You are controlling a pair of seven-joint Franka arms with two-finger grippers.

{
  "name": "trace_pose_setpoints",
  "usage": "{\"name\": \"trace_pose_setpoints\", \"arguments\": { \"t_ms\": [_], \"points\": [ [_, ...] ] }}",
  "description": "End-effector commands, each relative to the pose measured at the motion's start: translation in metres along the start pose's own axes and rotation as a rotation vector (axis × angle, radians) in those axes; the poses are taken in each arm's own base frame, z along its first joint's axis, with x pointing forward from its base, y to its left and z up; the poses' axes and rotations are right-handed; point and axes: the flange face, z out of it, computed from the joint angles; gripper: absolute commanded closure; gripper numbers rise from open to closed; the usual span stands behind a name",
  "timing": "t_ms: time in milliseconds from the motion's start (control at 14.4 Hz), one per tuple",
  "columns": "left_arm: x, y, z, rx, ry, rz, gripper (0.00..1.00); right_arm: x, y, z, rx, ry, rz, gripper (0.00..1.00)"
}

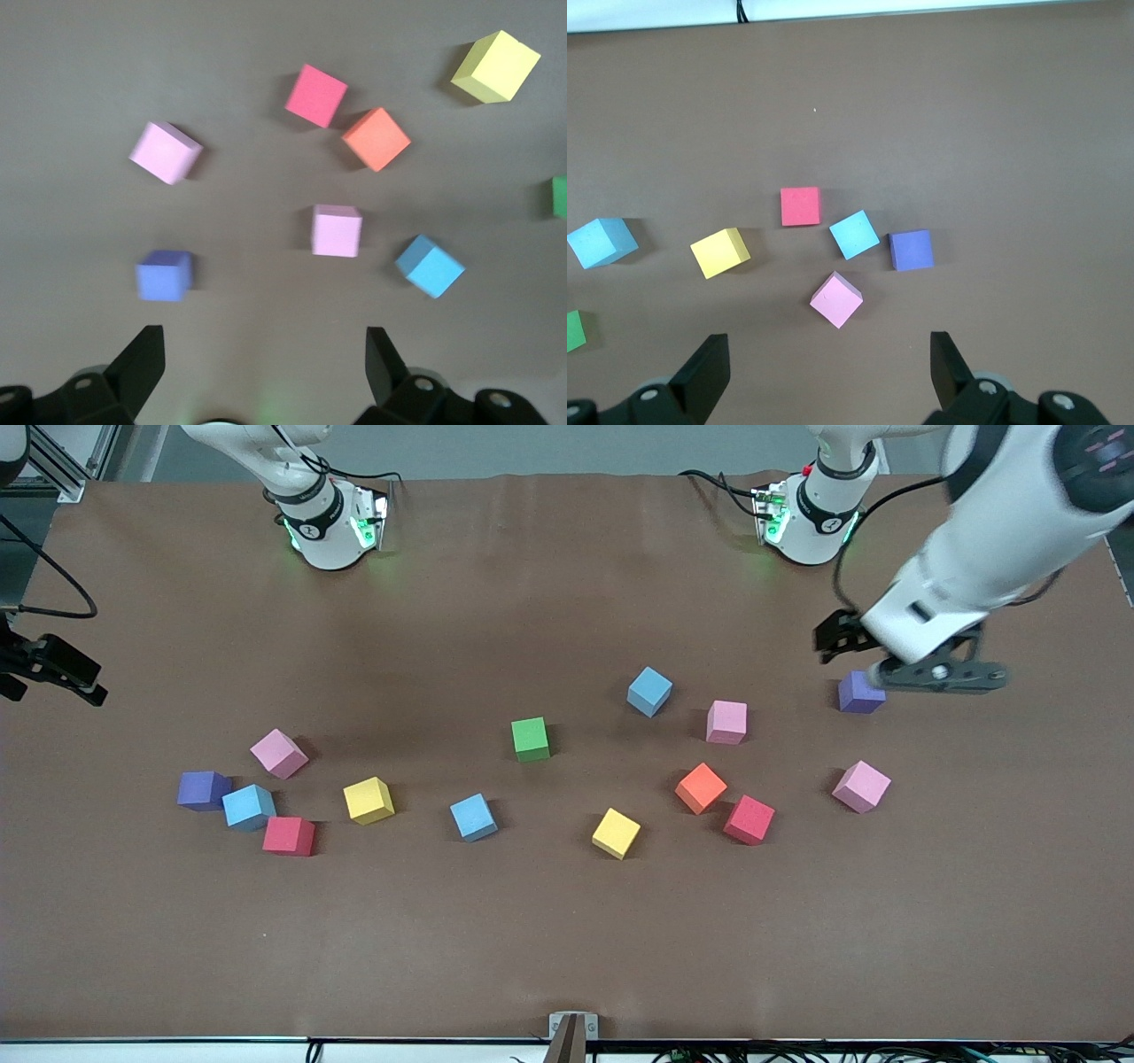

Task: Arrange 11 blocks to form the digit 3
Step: 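Reach the right gripper to the green block while the left gripper reaches the blue block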

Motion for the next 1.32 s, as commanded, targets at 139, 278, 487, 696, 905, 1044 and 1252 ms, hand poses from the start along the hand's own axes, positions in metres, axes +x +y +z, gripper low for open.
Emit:
{"name": "trace_pose_setpoints", "arguments": {
  "t_ms": [139,278,487,696,905,1044,1252],
  "points": [
    [-0.006,0.041,0.076,0.007,0.002,-0.145,0.0,0.019,-0.053,0.064,0.004,-0.103,-0.076,0.0],
    [-0.013,0.06,0.112,-0.007,0.025,-0.25,0.0,0.02,-0.084,0.082,0.004,-0.134,-0.12,0.0],
    [-0.019,0.094,0.152,-0.053,0.04,-0.36,0.0,0.015,-0.153,0.122,0.039,-0.208,-0.16,0.0],
    [-0.016,0.144,0.187,-0.107,0.07,-0.366,0.0,0.021,-0.204,0.15,0.107,-0.215,-0.19,0.0],
    [-0.013,0.182,0.219,-0.057,0.097,-0.372,0.0,0.012,-0.233,0.175,0.1,-0.243,-0.232,0.0],
    [-0.02,0.192,0.248,-0.032,0.061,-0.485,0.0,-0.014,-0.279,0.204,0.088,-0.276,-0.299,0.0],
    [-0.043,0.193,0.279,0.023,0.029,-0.632,0.0,-0.054,-0.349,0.25,0.071,-0.25,-0.299,0.0]
  ]
}}
